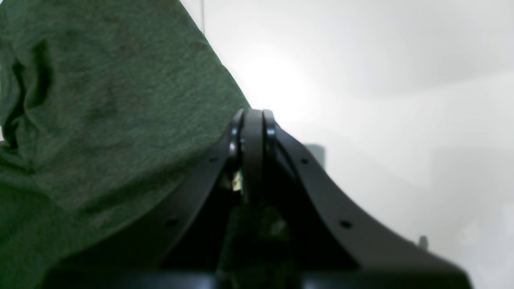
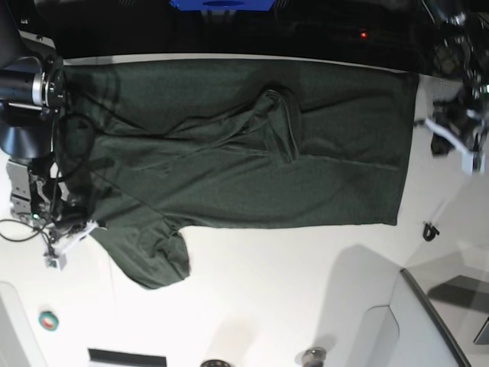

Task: Layout the t-shirt on the table in an organized manner, then fold the t-shirt properly
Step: 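Grasp the shirt's hem corners with both grippers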

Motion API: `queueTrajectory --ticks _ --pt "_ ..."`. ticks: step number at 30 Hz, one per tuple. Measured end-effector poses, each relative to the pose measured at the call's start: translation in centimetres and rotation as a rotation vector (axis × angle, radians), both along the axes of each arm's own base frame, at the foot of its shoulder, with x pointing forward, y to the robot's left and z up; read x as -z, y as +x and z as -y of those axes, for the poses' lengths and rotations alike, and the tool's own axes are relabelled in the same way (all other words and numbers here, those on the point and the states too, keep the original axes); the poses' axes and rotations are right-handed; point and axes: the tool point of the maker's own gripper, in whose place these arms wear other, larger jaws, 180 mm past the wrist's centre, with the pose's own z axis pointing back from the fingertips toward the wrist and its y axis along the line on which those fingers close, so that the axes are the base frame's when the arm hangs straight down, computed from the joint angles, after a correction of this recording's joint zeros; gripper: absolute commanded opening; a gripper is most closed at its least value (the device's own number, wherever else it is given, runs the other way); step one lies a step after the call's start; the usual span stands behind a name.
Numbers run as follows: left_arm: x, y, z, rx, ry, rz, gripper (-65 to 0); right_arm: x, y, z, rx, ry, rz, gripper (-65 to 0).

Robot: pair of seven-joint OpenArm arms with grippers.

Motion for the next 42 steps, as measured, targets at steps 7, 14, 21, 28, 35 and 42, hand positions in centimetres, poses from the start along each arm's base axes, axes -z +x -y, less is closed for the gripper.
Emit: queueTrajectory --ticks 7,14,21,28,35,42 --pt "1.5 7.3 -1.0 -0.08 -0.174 -0.024 -33.7 0.0 0.0 -0.3 -0.002 0.003 0.001 -64.8" --pt "4.2 12.2 1.6 -0.009 -0.21 -0.053 -22.2 0.1 0.0 -0.4 -0.003 0.005 0.001 -64.8" --pt "7.1 12.8 1.6 -0.151 -0.273 -0.059 -22.2 0.2 -0.2 -0.1 -0.002 -0.001 -0.006 -65.0" --pt "7.5 12.9 2.3 -0.164 -0.29 -0.023 -25.2 0.2 -0.2 -0.1 -0.002 -0.001 -0.005 -65.0" --pt "8.1 13.1 4.1 -0.105 -0.277 -0.047 -56.6 0.2 -0.2 -0.1 -0.003 -0.001 -0.005 -65.0" --pt "8.1 13.1 4.1 -0.109 -0.278 -0.028 -65.0 0.5 -0.7 -0.1 -0.004 -0.003 -0.008 -65.0"
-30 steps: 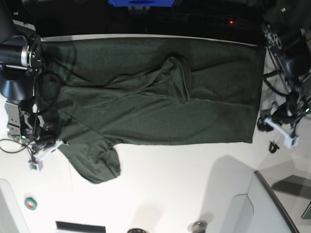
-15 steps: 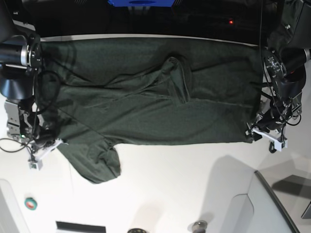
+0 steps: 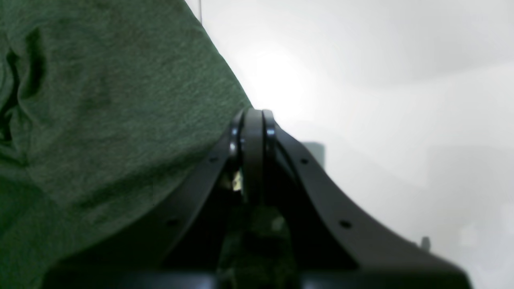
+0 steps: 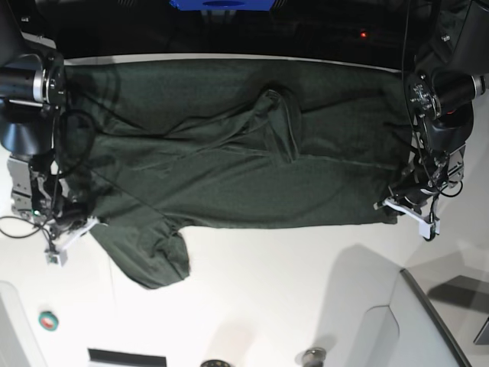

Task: Layout the t-shirt on the table in an organized manner, then fold the t-shirt properly
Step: 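Grasp the shirt's hem corners with both grippers, then lift the hem with both grippers and fold it toward the collar edge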

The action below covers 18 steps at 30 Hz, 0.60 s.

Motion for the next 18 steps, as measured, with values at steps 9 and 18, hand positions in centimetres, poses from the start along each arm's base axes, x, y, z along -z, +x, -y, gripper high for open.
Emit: queueTrajectory --ticks 9,18 --pt "-0.6 -0.6 -0.2 0.071 0.074 -0.029 -65.0 -1.5 0.1 -0.2 -0.023 -0.029 0.068 -65.0" --pt "-3.9 -2.0 0.1 0.186 0.222 -0.036 -65.0 -3.0 0.1 0.1 -0.038 -0.056 0.117 -65.0"
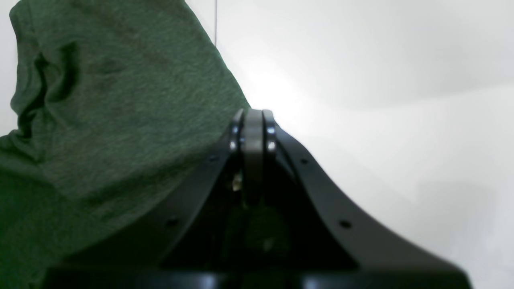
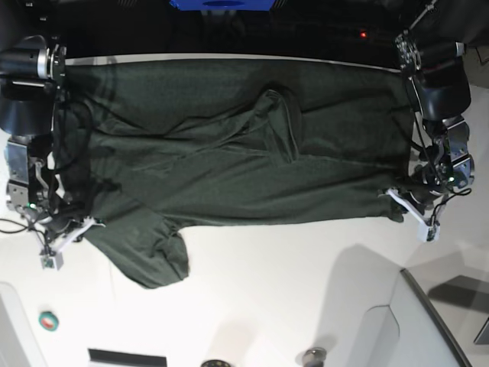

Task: Layout the t-shirt on the table in an organized manner, then fold the t-shirt properly
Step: 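Lift the hem with both grippers and fold it toward the collar edge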

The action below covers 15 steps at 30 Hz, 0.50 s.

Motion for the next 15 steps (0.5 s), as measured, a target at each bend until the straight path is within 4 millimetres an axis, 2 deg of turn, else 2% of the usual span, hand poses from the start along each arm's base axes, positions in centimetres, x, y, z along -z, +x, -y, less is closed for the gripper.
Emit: queueTrajectory --ticks 4,9,11,15 --pt "-0.3 -2.4 -0.4 0.04 0.071 -0.037 -65.0 -0.6 -0.8 -0.4 -0.019 -0.016 0.028 -65.0" --pt "-0.5 -4.4 1.5 0.134 0.074 -0.054 -65.0 0.0 -2.1 -0.3 -0.025 -0.024 0.021 -65.0" --pt "-0.9 -5.4 1.3 0.112 0.07 -0.033 -65.0 0.2 -2.9 -0.5 -0.036 -0.034 0.014 -65.0" --pt "-1.4 -7.6 0.3 0.098 0.114 -0.045 -65.0 -0.7 -4.2 -0.7 -0.057 -0.058 0.046 -65.0"
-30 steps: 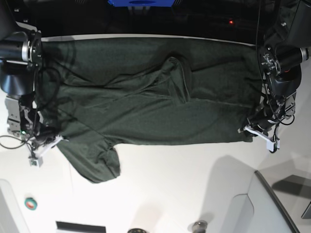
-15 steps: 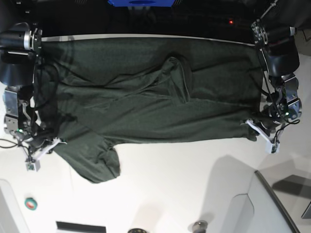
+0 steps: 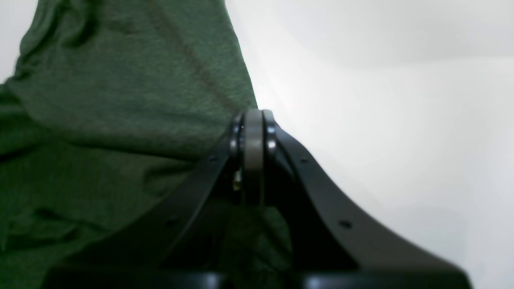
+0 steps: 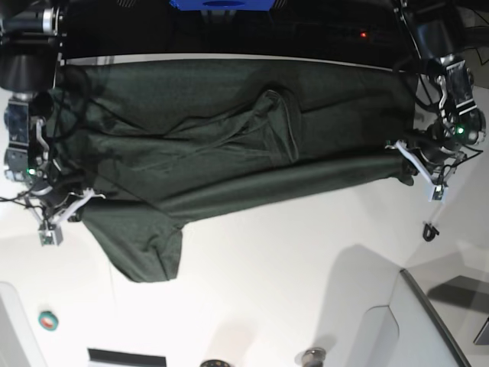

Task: Layout the t-shirt on the table in an organized manner, then fold the t-shirt properly
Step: 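Lift the hem with both grippers and fold it toward the collar edge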

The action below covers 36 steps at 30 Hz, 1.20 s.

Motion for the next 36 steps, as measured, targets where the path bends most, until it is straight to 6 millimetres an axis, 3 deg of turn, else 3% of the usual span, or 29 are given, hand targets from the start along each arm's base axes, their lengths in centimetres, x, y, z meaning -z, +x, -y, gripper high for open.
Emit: queueTrajectory --ticks 13,17,20,22,26,29,34,36 --pt "-4.7 -0.2 0.8 0.068 0.103 0.086 -65.0 -2.1 -3.8 -1.5 -0.058 -0.041 -0.015 -65.0" --pt "-5.3 -1.3 1.2 0.091 0.127 0.089 -65.0 -2.1 -5.7 -1.9 -0.075 -0.053 -0.032 -65.0" --pt "-5.9 -1.9 2.4 0.097 0.059 0.125 -65.0 -1.7 -7.4 -2.6 -0.081 -0.047 -0.048 -65.0" --pt "-6.5 -2.7 2.0 0.066 0.009 0.153 -65.0 -1.4 -8.2 -3.1 -0.083 -0.035 -0.056 -65.0" --pt "-6.0 -4.4 -0.3 0.003 0.034 0.118 -65.0 -0.4 -10.0 -3.2 -0.084 -0.032 -0.094 -65.0" --pt "-6.0 -4.1 0.1 0.013 0.008 0.133 -65.0 0.1 -11.1 -3.0 -0.052 -0.014 -0.11 -65.0" --pt "-5.9 -4.3 -1.6 -0.023 0.037 0.117 -65.0 -0.5 -12.3 -2.0 -0.024 -0.026 -0.103 -65.0" --pt "-5.9 -3.5 -0.6 0.005 0.026 0.123 -65.0 -0.8 -12.5 -2.4 -0.028 -0.024 -0.096 -65.0"
